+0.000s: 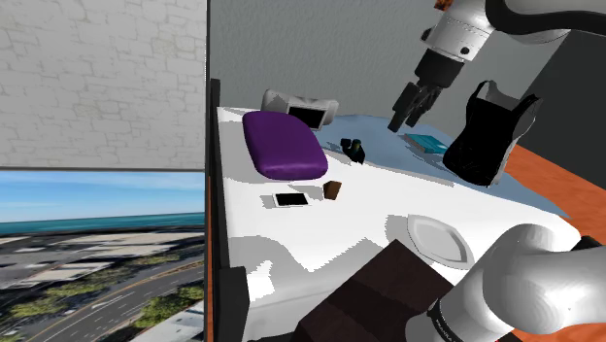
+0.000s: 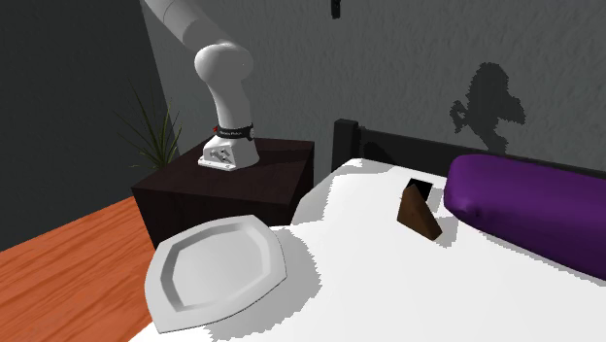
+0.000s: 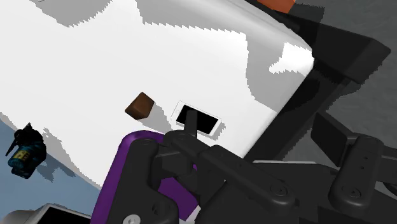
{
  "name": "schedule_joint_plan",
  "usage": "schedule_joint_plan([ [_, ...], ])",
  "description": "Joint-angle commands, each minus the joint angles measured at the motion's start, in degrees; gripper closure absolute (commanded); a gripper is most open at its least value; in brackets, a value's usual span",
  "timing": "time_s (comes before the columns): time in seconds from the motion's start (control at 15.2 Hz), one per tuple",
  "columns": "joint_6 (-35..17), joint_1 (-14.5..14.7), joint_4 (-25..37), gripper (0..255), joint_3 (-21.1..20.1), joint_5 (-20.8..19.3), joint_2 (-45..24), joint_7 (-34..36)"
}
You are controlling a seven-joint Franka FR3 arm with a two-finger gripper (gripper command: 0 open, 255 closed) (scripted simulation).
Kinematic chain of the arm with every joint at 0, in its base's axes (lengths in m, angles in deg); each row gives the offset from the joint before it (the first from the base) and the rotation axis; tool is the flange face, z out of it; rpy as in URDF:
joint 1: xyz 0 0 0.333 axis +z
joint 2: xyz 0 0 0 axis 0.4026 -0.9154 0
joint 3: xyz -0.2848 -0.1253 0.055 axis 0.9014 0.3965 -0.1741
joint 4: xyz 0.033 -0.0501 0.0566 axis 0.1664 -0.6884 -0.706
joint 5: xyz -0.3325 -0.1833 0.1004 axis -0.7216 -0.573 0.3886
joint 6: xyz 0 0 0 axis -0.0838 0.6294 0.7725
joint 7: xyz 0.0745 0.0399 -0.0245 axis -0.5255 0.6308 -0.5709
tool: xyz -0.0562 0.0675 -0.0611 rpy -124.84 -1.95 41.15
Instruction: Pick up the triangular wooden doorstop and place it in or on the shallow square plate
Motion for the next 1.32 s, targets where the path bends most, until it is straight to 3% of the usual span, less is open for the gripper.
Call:
schedule_joint_plan([
  [0.0, 0.0, 0.0, 0.0, 0, 0.0, 0.0, 0.0, 0.0],
  [0.66, -18.4, -3.4, -5.9, 0, 2.0, -1.6, -13.1, 3.2],
  [1.25, -33.5, -6.0, -5.2, 0, 4.3, -2.2, -29.6, 5.9],
])
